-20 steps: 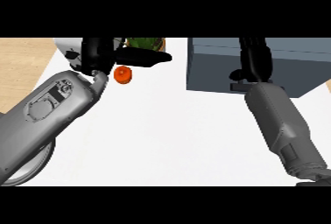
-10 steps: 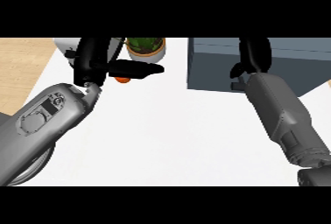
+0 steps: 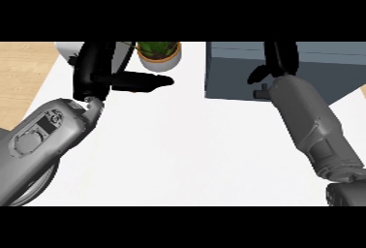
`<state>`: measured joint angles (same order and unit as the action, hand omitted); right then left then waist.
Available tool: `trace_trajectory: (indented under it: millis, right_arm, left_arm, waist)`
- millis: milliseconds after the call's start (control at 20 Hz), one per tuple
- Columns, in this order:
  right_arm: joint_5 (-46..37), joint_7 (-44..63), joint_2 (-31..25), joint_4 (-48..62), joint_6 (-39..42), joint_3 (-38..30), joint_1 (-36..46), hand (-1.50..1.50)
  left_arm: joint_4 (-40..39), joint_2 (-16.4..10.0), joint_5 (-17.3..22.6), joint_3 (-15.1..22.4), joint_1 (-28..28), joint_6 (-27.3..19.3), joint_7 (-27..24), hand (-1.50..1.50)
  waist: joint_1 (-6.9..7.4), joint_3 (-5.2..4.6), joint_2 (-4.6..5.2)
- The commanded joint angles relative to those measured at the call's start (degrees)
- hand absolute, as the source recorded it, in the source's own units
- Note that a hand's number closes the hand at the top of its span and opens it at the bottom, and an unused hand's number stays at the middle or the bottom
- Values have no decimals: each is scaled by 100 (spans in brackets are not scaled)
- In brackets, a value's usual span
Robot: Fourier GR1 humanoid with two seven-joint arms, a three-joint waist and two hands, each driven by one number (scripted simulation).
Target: Pick up the can, place it into the drawer and close the drawer
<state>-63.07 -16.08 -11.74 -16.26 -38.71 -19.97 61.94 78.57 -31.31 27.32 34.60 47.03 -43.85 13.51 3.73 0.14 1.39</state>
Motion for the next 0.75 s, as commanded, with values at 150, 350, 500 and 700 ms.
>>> trace_trajectory:
  millis: [150, 350, 500, 700]
  right_arm:
    - [1319, -755, 290, -263, 567, -1014, 541, -150]
    - [1884, -981, 729, -345, 722, -1443, 562, -150]
    - [2212, -927, 754, -272, 1073, -1701, 717, -150]
    - [2473, -1453, 549, -238, 1240, -1890, 526, -150]
  left_arm:
    - [200, -141, -32, -93, -480, 87, -254, -150]
    - [225, -66, -86, -68, -616, -21, -178, -150]
    - [342, -187, -43, -235, -649, 93, -172, -150]
    - [515, -88, -140, -299, -773, 19, -156, -150]
  waist:
    - [126, 8, -12]
    - [-44, 4, -75]
    - [-64, -4, -79]
    - [-86, -3, -63]
